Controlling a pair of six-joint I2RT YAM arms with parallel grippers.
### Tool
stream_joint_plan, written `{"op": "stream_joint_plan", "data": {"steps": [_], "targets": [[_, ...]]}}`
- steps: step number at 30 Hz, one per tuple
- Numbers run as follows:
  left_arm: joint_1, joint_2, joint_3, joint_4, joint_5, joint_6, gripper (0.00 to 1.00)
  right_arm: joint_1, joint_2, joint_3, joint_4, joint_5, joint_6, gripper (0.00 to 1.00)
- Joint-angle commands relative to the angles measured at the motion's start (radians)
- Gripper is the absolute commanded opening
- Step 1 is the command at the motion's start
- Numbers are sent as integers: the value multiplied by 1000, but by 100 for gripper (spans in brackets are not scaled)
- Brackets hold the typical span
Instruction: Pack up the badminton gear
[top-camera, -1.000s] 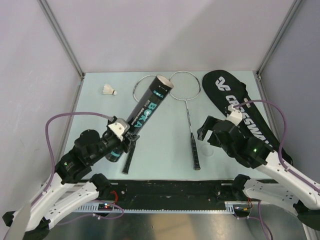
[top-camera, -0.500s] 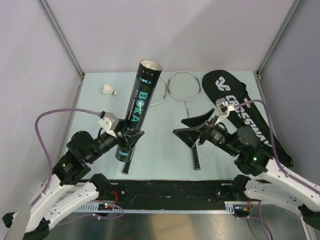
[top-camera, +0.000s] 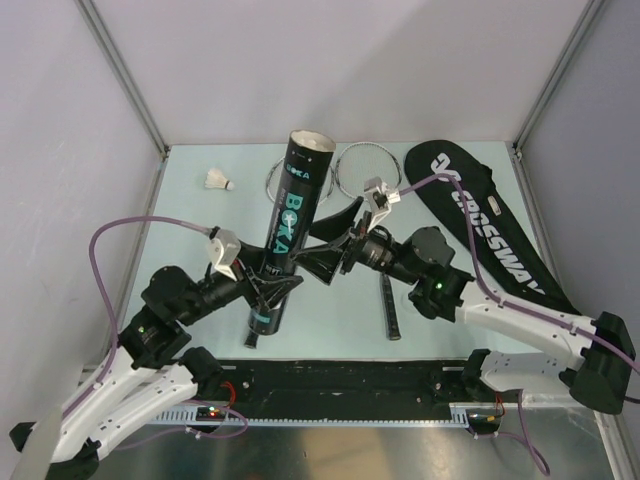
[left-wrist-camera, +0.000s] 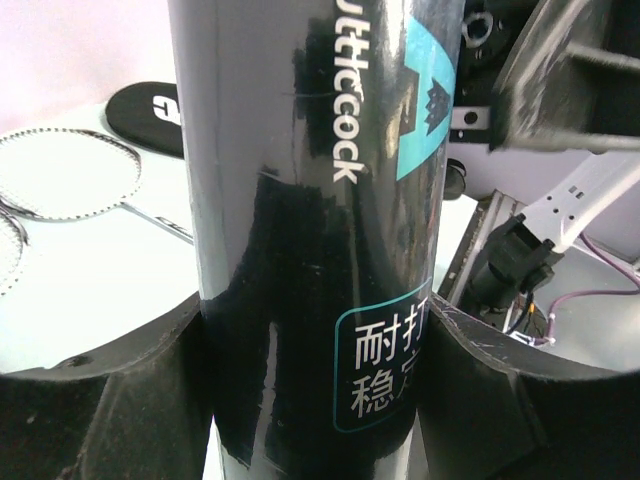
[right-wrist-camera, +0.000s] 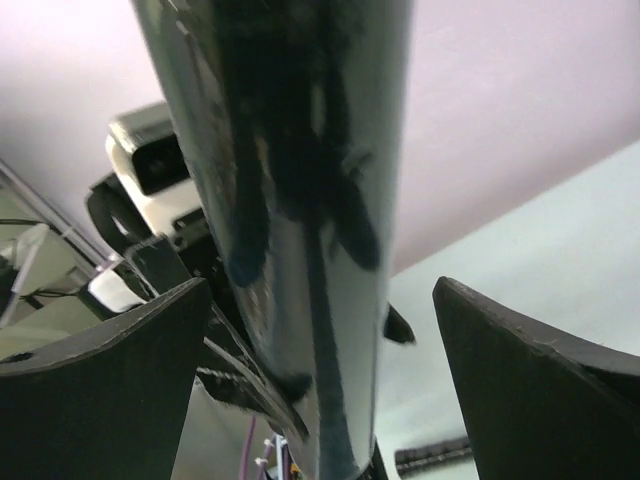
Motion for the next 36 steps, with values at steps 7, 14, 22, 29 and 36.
{"op": "stream_joint_plan", "data": {"steps": [7, 14, 22, 29, 36], "targets": [[2, -12, -19, 107, 81, -50, 48, 4, 123, 96, 213, -94, 84, 91], [2, -42, -4, 33, 85, 4, 98, -71, 154, 96, 287, -192, 180, 48], [2, -78, 53, -137, -139, 49, 100, -201, 77, 51, 242, -238, 213, 41], [29, 49, 200, -318, -431, 215, 100, -352, -67, -17, 20, -245, 172, 39], [384, 321, 355, -360, -373, 194, 96, -382, -245, -76, -220, -206, 71, 39]]}}
